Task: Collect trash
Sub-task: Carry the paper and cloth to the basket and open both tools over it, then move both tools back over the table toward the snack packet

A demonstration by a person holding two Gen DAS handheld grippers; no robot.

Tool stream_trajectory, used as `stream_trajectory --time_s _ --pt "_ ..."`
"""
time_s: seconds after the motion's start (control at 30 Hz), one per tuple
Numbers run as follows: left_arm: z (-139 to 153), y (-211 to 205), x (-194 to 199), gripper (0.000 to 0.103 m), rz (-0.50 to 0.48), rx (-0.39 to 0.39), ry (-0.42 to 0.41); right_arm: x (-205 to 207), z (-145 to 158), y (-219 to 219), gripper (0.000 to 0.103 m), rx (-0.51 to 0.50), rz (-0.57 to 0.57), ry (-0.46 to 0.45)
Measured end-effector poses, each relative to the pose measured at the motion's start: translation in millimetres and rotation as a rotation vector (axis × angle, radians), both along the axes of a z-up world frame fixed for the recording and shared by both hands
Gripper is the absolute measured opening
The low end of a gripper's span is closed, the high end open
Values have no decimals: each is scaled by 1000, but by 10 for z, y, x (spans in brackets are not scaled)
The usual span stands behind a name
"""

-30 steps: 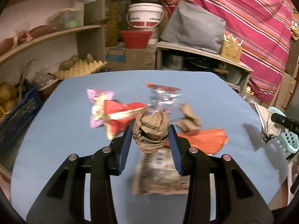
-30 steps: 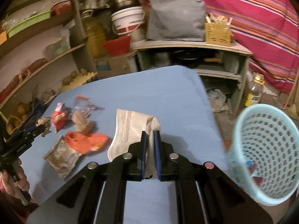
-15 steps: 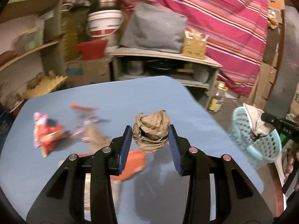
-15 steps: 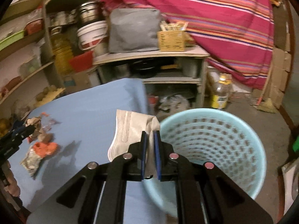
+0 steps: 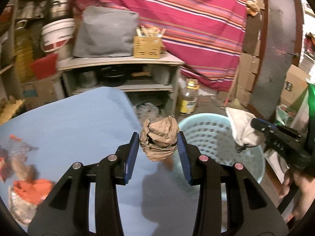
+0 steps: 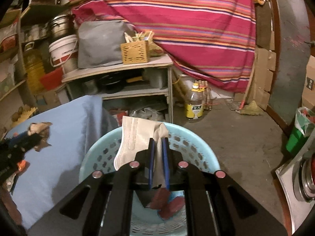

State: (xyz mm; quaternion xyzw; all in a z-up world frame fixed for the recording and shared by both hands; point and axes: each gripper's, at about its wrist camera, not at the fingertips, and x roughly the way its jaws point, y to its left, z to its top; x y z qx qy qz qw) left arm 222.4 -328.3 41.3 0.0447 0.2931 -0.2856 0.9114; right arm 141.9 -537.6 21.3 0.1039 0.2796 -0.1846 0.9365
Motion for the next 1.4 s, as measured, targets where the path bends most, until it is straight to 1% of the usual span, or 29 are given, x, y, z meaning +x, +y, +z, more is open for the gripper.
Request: stream_trajectory --time_s 0.23,0.37,0.43,0.47,0.5,0.53,0.57,0.63,0.7,0.77,0.83,0.9,0.97,1.0,1.03,1.1,1.17,1.2,1.3,1.33,1.4 --pt "-182 -590 1 39 -82 23 35 -29 -84 -190 9 34 -40 9" --pt "-265 -786 45 39 -105 36 58 -58 -145 -284 9 63 -60 14" --pt "-272 -840 72 42 -112 39 66 -72 -166 -325 9 73 -70 15" --pt "-272 -857 88 54 -112 41 72 -76 -178 -346 9 77 -74 16" --pt "-261 -875 103 63 -106 40 71 -76 -183 -354 9 81 -76 16" --pt "-247 -857 104 76 -96 36 64 -74 -191 -359 9 85 -78 17" --pt "-220 -828 105 81 -80 30 45 -73 -200 -367 9 88 -80 18" --pt "-187 -788 80 83 -75 32 29 -66 -207 -359 9 90 -79 19" --pt "-149 -688 74 88 -56 36 19 -49 -213 -350 9 91 -73 20" --pt "-104 -514 43 95 -25 27 -3 -7 -228 -312 9 93 -58 26" --pt "-63 -374 25 97 -8 24 -18 56 -260 -246 13 94 -38 38" --pt "-24 -197 1 97 10 27 -35 119 -301 -187 14 86 -38 56" --pt "-2 -23 -16 98 32 39 -45 167 -321 -156 36 81 -47 71" --pt "11 59 -20 98 43 42 -46 169 -318 -140 59 78 -53 68" --pt "26 144 -21 98 54 42 -45 167 -300 -115 65 79 -55 56" --pt "50 362 -33 98 79 38 -44 163 -249 -57 66 77 -60 46" --pt "62 609 -61 98 109 35 -49 141 -189 24 80 71 -69 29" --pt "56 748 -77 98 126 37 -52 138 -161 57 88 69 -73 23" --pt "13 1111 -119 98 180 56 -56 144 -108 226 93 76 -65 10" --pt "-8 1227 -132 98 198 64 -56 157 -101 283 98 82 -60 8" --pt "-64 1501 -130 98 236 86 -53 193 -82 453 98 91 -49 3"
